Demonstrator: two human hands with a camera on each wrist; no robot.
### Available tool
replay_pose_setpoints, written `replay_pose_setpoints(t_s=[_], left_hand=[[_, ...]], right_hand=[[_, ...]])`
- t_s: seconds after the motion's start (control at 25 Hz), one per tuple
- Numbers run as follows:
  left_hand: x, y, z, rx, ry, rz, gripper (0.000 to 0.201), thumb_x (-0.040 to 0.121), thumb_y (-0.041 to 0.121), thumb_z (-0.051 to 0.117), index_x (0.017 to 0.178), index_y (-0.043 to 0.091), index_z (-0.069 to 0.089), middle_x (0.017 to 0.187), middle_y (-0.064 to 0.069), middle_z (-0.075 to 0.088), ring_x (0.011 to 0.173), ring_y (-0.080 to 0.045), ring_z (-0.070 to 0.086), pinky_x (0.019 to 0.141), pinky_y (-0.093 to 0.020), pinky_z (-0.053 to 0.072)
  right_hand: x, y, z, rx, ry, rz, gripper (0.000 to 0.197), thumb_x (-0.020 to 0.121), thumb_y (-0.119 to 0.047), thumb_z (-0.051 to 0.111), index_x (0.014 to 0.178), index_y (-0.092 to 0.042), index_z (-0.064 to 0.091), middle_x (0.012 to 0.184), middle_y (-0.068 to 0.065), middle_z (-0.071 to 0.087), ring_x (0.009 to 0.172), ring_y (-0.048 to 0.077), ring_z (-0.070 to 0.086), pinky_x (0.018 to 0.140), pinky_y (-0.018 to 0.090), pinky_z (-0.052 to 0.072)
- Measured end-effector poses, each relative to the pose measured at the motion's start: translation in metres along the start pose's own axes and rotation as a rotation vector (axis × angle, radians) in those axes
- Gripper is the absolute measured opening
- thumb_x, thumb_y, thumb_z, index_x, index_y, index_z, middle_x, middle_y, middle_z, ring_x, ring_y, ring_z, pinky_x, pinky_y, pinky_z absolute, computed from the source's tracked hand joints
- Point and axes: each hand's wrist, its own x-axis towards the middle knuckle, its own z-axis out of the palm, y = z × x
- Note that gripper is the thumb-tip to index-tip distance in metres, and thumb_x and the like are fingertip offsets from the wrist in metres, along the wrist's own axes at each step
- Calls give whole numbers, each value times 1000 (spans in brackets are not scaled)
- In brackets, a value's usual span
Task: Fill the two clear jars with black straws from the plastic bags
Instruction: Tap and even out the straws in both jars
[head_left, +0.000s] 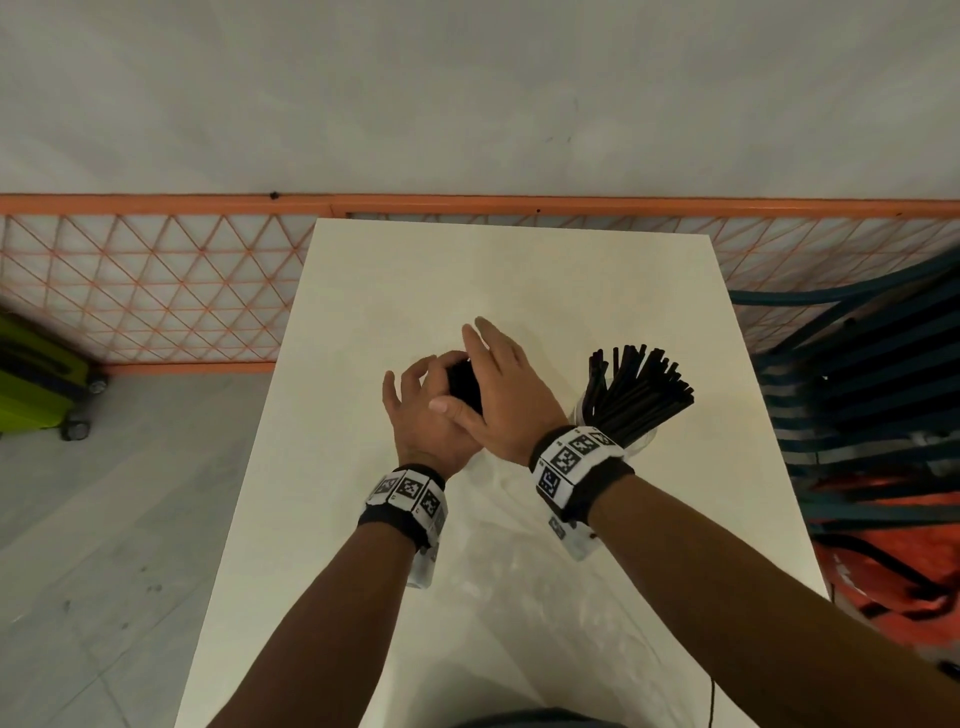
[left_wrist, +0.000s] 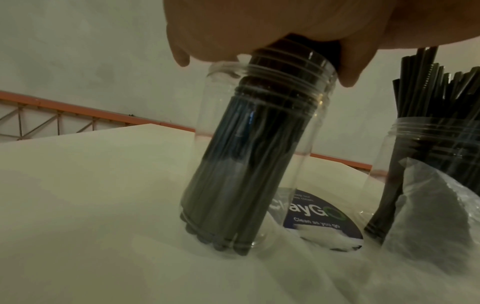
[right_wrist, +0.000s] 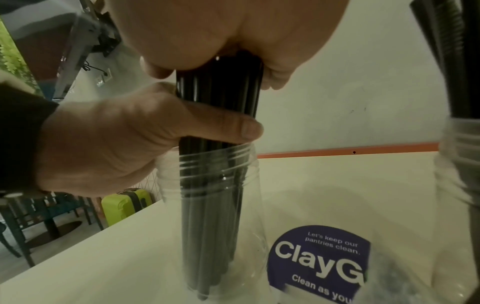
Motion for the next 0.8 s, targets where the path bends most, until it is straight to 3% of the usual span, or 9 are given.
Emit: replay_pose_setpoints(t_s=[0.12, 0.2, 0.32, 0.48, 0.68, 0.8], left_hand=[[3, 0, -3, 16, 9, -24, 63, 75, 42, 59, 134, 22, 52, 130, 4, 62, 134, -30, 47, 122, -58, 18], [5, -2, -5, 16, 5, -51, 62, 78, 38, 63, 136, 22, 50, 131, 3, 61, 134, -30, 45, 122, -55, 18], [7, -7, -5, 36, -48, -44, 64, 79, 36, 68, 138, 23, 48, 133, 3, 59, 137, -29, 42, 124, -56, 15], [10, -11, -8, 31, -37, -16, 65, 74, 39, 72, 133, 20, 52, 128, 1, 63, 133, -30, 48, 120, -59, 22], [8, -7, -10, 7, -82, 18, 74, 74, 44, 74, 139, 25, 46, 137, 4, 58, 140, -28, 41, 122, -61, 17], [10, -12, -9, -35, -106, 52, 80, 68, 51, 73, 138, 31, 41, 134, 9, 59, 138, -27, 43, 120, -63, 19]], right_hand=[[0, 0, 0, 158, -14, 61, 87, 86, -62, 55, 149, -10, 24, 152, 8, 31, 135, 22, 39, 104, 34, 42], [-1, -2, 3, 194, 9, 56, 83, 86, -59, 57, 147, -11, 27, 148, 6, 34, 129, 20, 45, 97, 28, 43], [-2, -3, 6, 208, 0, 75, 82, 86, -60, 57, 146, -13, 27, 148, 6, 34, 124, 22, 51, 93, 36, 51], [2, -3, 2, 239, -53, 97, 83, 85, -61, 58, 147, -17, 24, 149, 6, 34, 123, 25, 52, 95, 41, 50], [3, -3, 2, 100, -44, 117, 88, 80, -71, 55, 145, -18, 28, 146, 4, 38, 121, 24, 54, 90, 38, 51], [7, -3, -3, -141, 49, 72, 96, 74, -80, 50, 143, -16, 33, 150, 4, 38, 131, 25, 45, 105, 44, 43]])
